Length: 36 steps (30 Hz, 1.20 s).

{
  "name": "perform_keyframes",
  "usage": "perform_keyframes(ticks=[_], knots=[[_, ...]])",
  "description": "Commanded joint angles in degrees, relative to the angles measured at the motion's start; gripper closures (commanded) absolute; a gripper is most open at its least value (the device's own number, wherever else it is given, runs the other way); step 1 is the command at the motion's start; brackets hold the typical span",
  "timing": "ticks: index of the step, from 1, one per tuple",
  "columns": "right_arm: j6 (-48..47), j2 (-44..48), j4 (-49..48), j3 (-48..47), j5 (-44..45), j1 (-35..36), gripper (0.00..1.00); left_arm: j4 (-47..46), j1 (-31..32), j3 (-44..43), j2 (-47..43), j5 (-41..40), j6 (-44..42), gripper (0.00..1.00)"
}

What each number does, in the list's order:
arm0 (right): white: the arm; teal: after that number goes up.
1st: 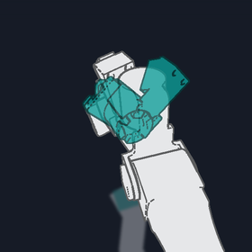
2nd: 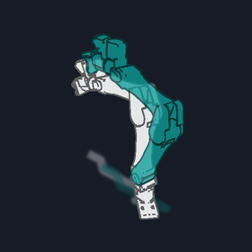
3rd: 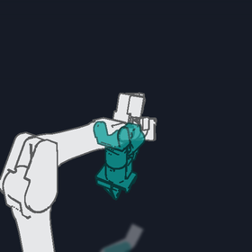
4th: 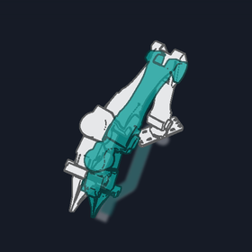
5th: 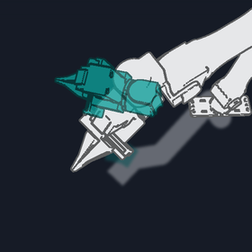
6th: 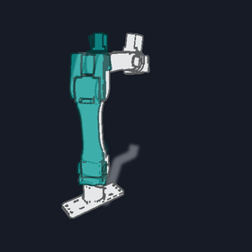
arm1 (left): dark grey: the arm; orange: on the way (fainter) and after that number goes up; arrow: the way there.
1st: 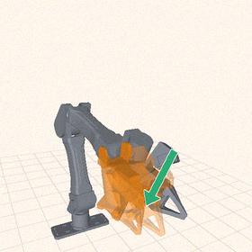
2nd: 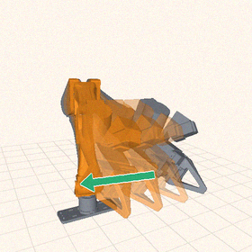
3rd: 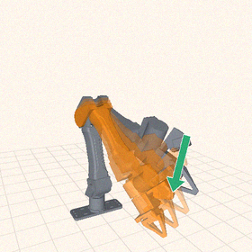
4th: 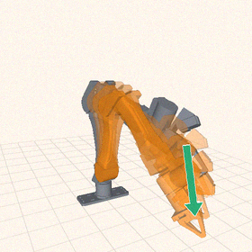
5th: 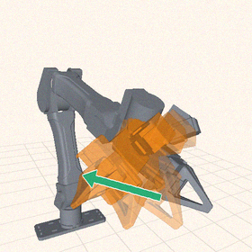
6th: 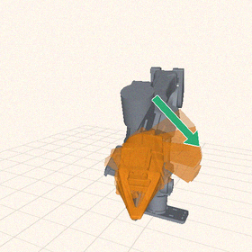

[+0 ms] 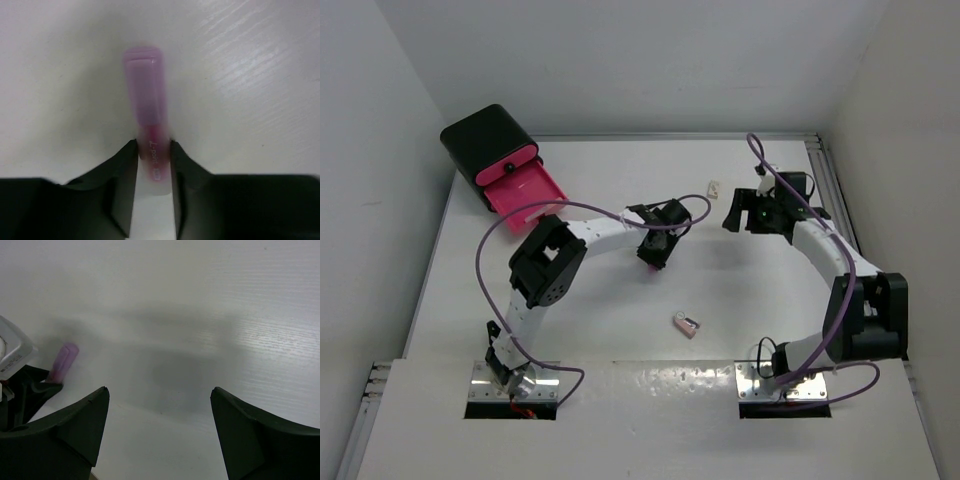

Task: Sort the stationery into containers
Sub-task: Grab a piece of stationery with the left arm, then place the stationery into the container

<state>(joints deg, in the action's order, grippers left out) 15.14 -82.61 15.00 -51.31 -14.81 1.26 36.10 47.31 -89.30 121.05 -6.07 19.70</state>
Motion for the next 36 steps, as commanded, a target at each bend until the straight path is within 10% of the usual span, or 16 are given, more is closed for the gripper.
perform_keyframes(ticks=[1,4,9,16,36], knots=[[0.8,-1.3,-2.7,-1.9,-1.5,-0.2,0.19,-0.4,-0.8,2.7,-3.9,-2.8,-1.6,0.80],[0.9,-2.2,-2.8,-2.4,-1.8,-0.4,0.19,-0.6,-3.4,4.7,-7.1,-5.5,-3.9,1.00],[0.8,-4.5,-3.3,-3.4,-2.4,-0.3,0.19,0.5,-9.9,5.4,-15.4,-9.8,-12.5,1.00],[0.2,-8.3,-3.3,-6.3,-2.9,-0.3,0.19,5.5,-23.0,3.9,-27.6,11.1,-40.1,1.00],[1.1,-15.4,-1.8,-14.3,-3.5,1.2,0.20,13.2,-49.3,-9.7,-15.0,12.0,-65.7,0.96]])
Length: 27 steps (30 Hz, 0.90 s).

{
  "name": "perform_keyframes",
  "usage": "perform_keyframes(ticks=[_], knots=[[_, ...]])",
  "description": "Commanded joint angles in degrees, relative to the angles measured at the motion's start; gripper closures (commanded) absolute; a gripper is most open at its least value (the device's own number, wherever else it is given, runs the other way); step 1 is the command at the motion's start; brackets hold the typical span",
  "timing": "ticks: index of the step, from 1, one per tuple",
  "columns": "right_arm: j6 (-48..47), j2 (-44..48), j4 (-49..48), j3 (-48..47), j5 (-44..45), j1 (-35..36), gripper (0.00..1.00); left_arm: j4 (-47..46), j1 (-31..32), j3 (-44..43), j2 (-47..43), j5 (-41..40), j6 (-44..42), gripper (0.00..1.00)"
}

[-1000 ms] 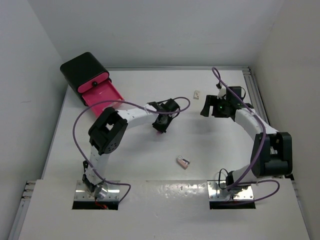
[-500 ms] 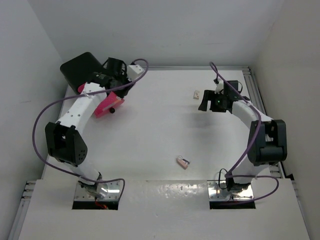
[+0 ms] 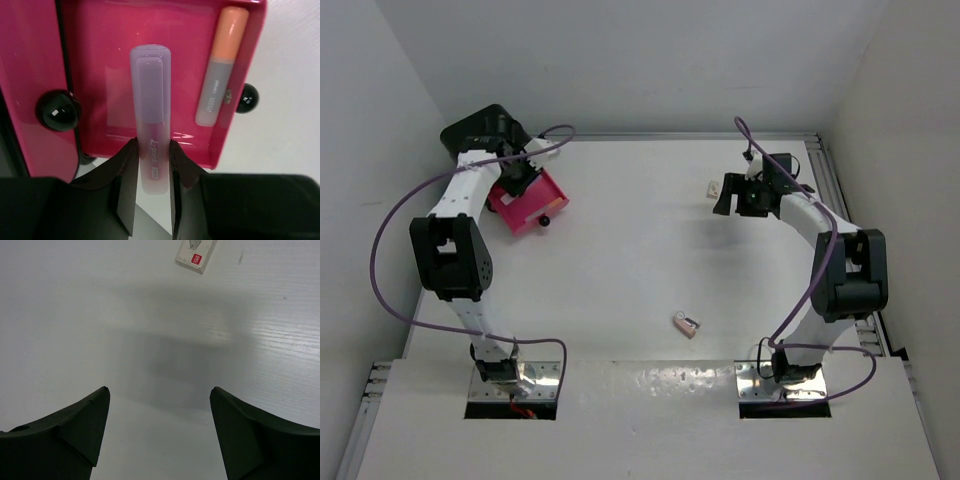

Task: Sort the stationery into containers
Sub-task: Place the stationery into the container

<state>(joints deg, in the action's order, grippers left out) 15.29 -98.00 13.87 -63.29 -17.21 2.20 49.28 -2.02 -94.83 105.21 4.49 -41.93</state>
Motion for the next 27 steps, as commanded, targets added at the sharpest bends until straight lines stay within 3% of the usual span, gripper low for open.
perform_keyframes(ticks=[1,6,10,18,22,27], knots=[[1.1,-0.2,-0.8,-2.5,-1.2,0.3,0.20,0.1,0.0,-4.1,1.5,1.6,-4.2,0.96],[0.8,-0.6,-0.1,-3.6,-1.0,0.4,0.20,0.5,0.0,-5.4,4.6,1.1,-4.9,0.87],[0.6,-0.6,0.1,-3.9,-1.1,0.4,0.20,-0.1,-0.1,-5.5,5.5,0.2,-3.5,0.65],[1.3,-1.4,0.1,-4.8,-2.6,0.4,0.20,-0.4,0.5,-7.0,2.5,3.0,-0.9,0.44],[1.6,-1.7,0.0,-5.1,-3.0,0.5,0.20,0.4,4.0,-5.3,-2.5,6.6,-0.5,0.51],[1.3,-1.8,-0.1,-5.3,-3.2,1.0,0.20,-0.3,11.2,1.6,-7.6,6.0,2.6,0.79]])
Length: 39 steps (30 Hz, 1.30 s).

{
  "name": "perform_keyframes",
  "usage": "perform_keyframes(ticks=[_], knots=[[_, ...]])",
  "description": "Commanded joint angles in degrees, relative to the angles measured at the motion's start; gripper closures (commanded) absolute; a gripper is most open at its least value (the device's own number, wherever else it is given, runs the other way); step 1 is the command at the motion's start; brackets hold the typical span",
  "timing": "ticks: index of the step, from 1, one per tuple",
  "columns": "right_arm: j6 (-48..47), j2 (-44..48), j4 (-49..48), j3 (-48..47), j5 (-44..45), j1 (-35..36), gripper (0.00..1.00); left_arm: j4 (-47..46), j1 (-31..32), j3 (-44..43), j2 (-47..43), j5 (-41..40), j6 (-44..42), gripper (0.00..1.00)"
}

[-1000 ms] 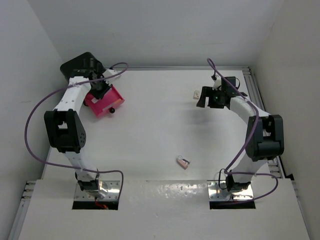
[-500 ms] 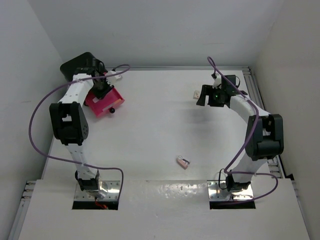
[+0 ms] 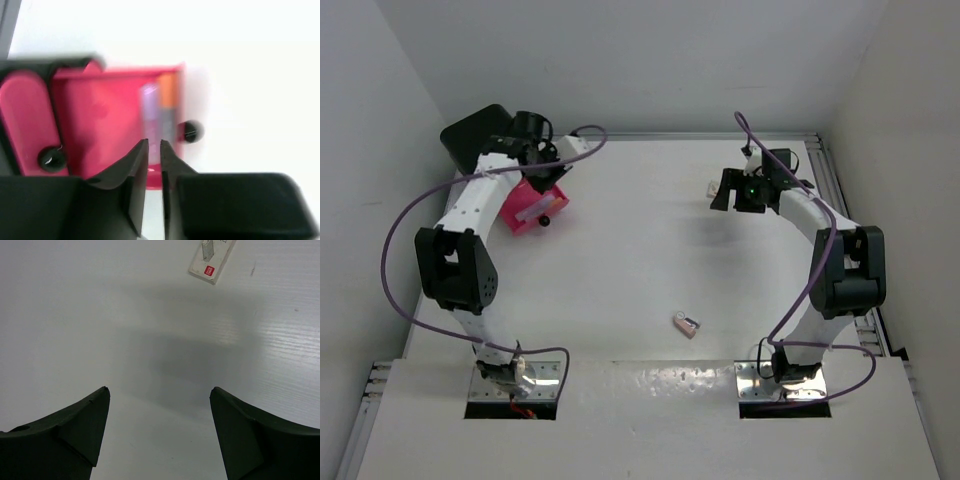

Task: Sort the stationery into containers
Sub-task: Close the drawer

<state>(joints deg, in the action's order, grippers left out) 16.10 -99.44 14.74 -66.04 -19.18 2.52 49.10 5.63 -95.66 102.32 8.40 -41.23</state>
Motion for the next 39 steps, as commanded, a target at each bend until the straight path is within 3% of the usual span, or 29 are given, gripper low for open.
perform_keyframes(ticks=[1,5,21,28,39], knots=[[0.5,-0.3,-0.9,-2.4,-1.2,0.7,0.20,-0.1,5.1,3.3,-4.7,0.9,3.1,0.87],[0.3,-0.4,-0.9,-2.5,-1.2,0.8,0.20,0.6,8.3,6.3,-3.5,-4.2,6.0,1.00],[-0.7,0.7,-0.9,-1.2,-0.4,1.1,0.20,-5.8,15.3,10.9,3.2,-20.3,16.0,1.00],[-0.7,1.2,-0.8,-0.5,-0.3,1.1,0.19,-11.8,17.0,14.8,5.5,-32.2,15.0,1.00],[-0.9,1.6,-0.9,0.0,0.0,1.0,0.19,-18.9,16.9,19.1,7.3,-37.8,10.9,1.00]])
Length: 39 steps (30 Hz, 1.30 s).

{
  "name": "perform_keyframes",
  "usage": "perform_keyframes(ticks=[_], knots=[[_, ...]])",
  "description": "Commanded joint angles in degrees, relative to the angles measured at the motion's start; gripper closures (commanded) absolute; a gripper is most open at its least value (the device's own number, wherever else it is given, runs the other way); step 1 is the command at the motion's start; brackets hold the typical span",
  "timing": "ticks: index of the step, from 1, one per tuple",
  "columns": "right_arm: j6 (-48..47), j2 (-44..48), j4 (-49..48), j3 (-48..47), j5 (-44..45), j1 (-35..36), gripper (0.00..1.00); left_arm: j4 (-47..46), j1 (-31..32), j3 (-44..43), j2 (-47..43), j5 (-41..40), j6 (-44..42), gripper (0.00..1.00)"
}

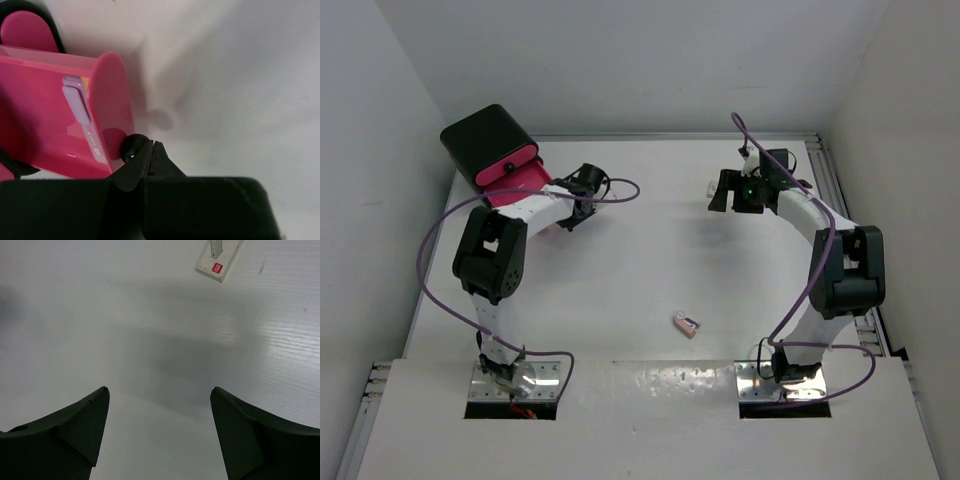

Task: Sort the stationery into containers
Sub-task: Close the drawer

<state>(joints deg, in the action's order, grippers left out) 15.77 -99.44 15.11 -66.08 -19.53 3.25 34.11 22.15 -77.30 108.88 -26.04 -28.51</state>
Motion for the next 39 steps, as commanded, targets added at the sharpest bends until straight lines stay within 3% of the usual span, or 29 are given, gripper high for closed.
perform_keyframes(ticks=[1,12,39], knots=[[-0.6,1.6,-1.2,0.0,0.4,0.4,0.19,-4.5,0.3,1.1,0.8,-3.7,-2.0,1.00],[-0.6,2.0,-1.2,0.3,0.4,0.3,0.19,-8.3,-0.7,0.0,4.0,-8.0,-4.4,1.00],[-0.2,2.1,-2.0,0.8,0.4,0.4,0.19,-13.3,-6.8,-4.6,1.8,-12.1,-17.4,1.00]])
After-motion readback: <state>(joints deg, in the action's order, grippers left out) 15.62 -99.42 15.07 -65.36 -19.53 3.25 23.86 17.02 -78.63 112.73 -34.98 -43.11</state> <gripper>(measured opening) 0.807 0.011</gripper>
